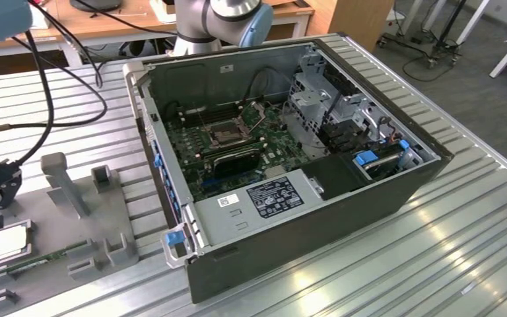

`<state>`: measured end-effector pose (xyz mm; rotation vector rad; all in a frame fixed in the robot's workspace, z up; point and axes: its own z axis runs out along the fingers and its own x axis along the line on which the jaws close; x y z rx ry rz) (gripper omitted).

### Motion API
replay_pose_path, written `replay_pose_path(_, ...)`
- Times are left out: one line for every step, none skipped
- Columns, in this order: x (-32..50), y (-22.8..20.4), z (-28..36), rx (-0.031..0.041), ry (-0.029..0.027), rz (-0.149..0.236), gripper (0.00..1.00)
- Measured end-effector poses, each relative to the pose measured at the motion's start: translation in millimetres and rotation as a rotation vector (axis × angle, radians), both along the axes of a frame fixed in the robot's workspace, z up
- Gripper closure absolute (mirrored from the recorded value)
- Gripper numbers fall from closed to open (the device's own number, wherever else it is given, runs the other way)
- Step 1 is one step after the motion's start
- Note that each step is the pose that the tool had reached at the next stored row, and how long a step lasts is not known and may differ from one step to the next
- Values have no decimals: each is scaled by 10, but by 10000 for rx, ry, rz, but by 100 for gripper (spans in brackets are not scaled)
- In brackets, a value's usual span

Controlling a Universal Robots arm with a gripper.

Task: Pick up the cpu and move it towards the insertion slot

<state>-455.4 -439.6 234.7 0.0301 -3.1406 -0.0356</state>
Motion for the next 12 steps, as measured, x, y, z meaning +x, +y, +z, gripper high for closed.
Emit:
replay_pose_path(-1, -1, -7, 0, 1, -1, 89)
replay_pose_path(-1, -4, -13, -1, 1, -1, 89)
replay_pose_path(-1, -8, -20, 0, 0, -1, 89)
replay_pose_path(0, -12, -25, 0, 0, 0, 89)
replay_pose_path(-1, -15, -31, 0, 0, -1, 89)
replay_pose_path(-1, -18, -37, 0, 0, -1, 89)
replay_pose_path(-1, -21, -44, 0, 0, -1, 89)
replay_pose_path(-2, -23, -52, -1, 1, -1, 89)
replay_pose_path(-3, -26, -60, -1, 2, -1, 89)
replay_pose_path(-4, -28, -68, -1, 2, -1, 89)
replay_pose_path(-5, -30, -77, -1, 1, -1, 89)
replay_pose_path(-6, -31, -84, -1, 1, -1, 89)
